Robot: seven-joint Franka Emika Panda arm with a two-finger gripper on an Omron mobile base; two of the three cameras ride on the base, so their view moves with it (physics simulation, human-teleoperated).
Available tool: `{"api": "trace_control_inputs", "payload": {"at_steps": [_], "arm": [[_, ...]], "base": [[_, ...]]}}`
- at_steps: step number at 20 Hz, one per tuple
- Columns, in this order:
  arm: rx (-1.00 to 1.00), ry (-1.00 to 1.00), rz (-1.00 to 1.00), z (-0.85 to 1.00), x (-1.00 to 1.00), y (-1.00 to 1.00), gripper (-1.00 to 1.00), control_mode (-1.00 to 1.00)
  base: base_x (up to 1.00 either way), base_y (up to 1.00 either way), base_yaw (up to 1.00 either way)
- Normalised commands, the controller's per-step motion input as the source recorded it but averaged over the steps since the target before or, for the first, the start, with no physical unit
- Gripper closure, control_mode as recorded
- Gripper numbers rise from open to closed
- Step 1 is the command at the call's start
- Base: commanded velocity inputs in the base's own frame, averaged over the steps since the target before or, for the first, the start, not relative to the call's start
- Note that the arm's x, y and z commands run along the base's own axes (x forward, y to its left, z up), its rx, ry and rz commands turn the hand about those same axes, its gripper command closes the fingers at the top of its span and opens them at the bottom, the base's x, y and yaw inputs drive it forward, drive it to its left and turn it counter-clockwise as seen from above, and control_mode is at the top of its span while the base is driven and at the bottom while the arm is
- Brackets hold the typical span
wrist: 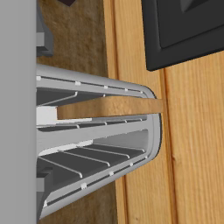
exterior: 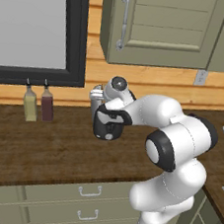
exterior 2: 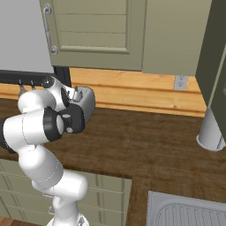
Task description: Start the toaster. Once the lever pops up, take the bread to the plate on the dining counter.
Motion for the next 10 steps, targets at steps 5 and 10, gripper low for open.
{"api": "trace_control_inputs", "payload": {"at_steps": [5,10], "arm": [[0.00,0.00,0.00,0.00,0.00,0.00,-1.00,-1.00],[0.00,0.00,0.00,0.00,0.00,0.00,-1.00,-1.00]], "base": [[0.00,0.00,0.00],[0.00,0.00,0.00]]}}
